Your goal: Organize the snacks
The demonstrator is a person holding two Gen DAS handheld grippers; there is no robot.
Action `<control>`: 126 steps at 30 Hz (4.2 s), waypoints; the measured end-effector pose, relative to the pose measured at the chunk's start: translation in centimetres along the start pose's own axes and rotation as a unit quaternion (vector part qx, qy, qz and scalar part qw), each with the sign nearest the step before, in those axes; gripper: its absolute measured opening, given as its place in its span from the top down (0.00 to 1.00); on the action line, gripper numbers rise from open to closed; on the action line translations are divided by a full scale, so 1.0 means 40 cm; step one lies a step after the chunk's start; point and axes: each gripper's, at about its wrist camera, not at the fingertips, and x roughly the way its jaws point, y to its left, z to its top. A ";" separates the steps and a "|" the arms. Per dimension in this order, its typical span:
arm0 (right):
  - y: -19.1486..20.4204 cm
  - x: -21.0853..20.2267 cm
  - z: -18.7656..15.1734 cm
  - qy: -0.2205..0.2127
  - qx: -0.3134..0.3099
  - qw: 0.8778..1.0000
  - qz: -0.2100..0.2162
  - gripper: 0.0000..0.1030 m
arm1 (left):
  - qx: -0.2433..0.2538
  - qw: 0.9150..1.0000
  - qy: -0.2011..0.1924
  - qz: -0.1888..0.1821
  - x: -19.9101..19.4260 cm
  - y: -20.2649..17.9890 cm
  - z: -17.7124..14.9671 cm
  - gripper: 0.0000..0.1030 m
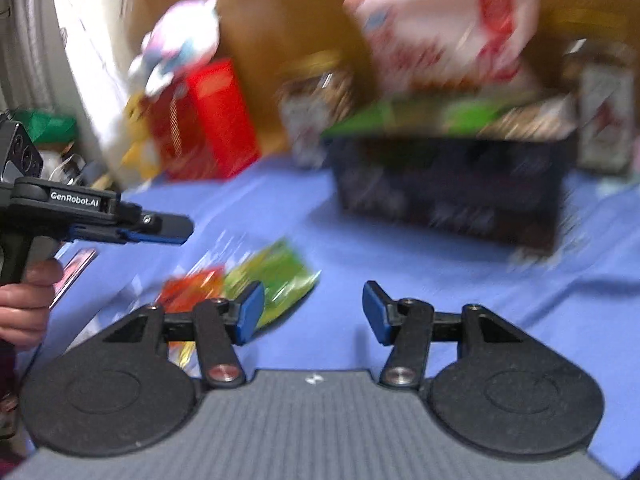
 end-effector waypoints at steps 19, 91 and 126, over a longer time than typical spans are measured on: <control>0.088 0.066 0.005 0.032 -0.092 0.995 -0.034 0.73 | 0.004 0.999 0.024 -0.032 0.053 -0.014 -0.017 0.65; -0.319 -0.036 -0.110 -0.046 0.443 0.860 0.249 0.93 | -0.049 0.978 0.108 -0.170 0.237 -0.093 0.010 0.52; -0.291 -0.047 -0.081 -0.054 0.400 0.894 0.192 0.81 | -0.082 0.974 0.078 -0.197 0.178 -0.041 0.019 0.32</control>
